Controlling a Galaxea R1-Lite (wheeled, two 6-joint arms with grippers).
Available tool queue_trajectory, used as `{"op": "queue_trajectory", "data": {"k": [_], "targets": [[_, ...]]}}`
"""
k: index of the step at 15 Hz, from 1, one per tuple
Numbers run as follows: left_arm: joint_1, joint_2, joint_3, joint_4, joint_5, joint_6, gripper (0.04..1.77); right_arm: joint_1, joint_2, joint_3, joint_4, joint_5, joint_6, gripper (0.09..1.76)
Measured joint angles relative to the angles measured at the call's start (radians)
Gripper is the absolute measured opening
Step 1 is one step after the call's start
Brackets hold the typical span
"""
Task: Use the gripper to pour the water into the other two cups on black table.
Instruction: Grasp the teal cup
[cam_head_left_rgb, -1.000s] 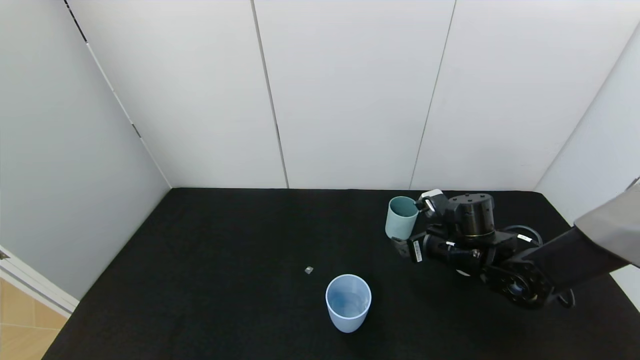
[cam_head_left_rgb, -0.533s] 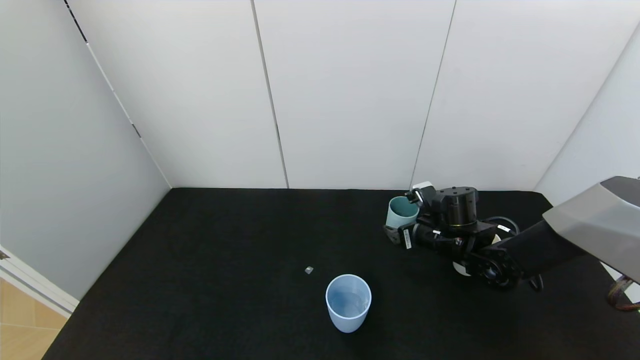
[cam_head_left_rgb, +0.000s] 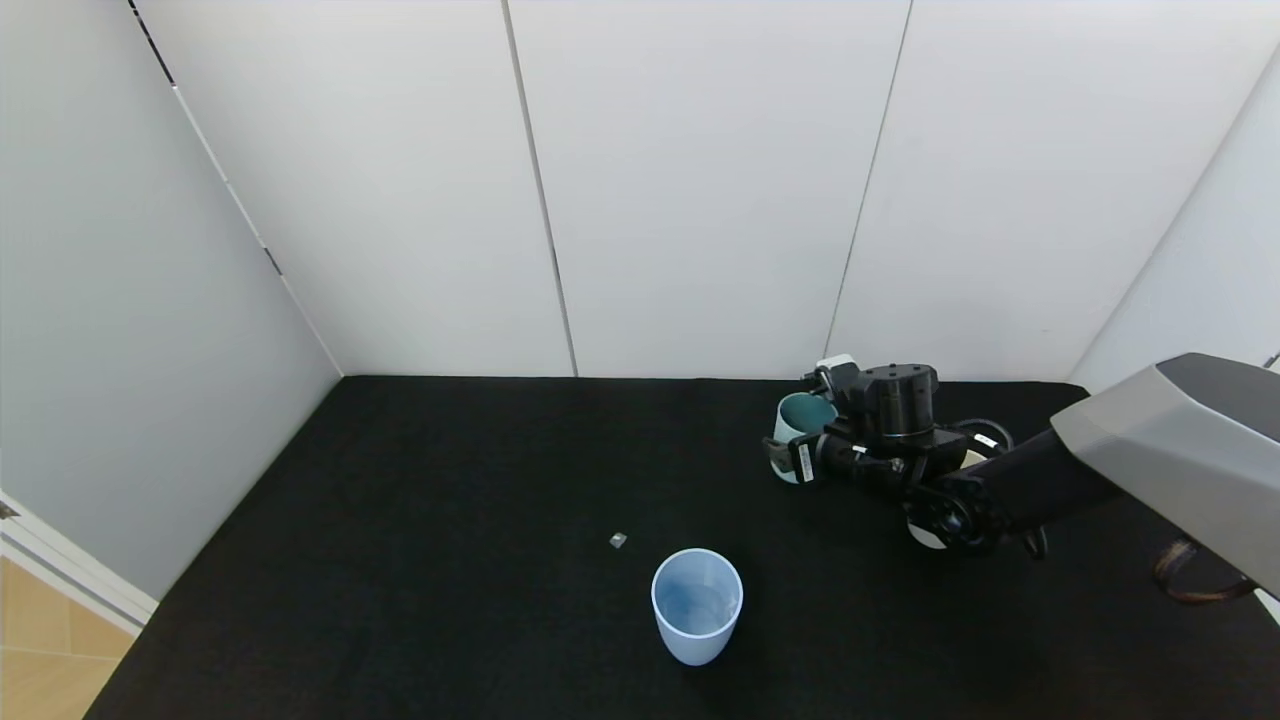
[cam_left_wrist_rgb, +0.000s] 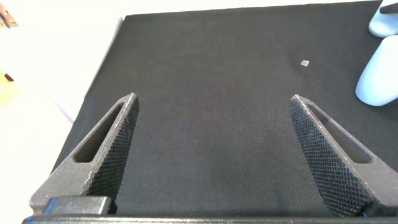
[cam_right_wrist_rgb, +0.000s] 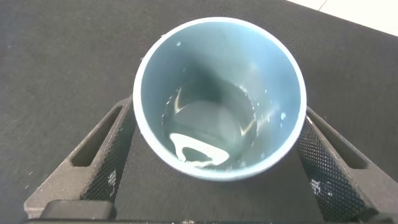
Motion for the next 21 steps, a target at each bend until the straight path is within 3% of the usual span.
{"op": "queue_trajectory", "data": {"k": [9, 12, 21], "targets": [[0.0, 0.0, 0.0, 0.0, 0.0, 0.0, 1.72, -0.005, 0.044, -0.053, 0.01, 0.0, -0.001, 1.71], [0.0, 0.0, 0.0, 0.0, 0.0, 0.0, 1.72, -0.003, 0.047, -0.054, 0.008, 0.0, -0.001, 1.26], [0.0, 0.0, 0.0, 0.0, 0.0, 0.0, 1.72, 0.016, 0.03, -0.052, 0.011, -0.031, -0.023, 1.21]]}}
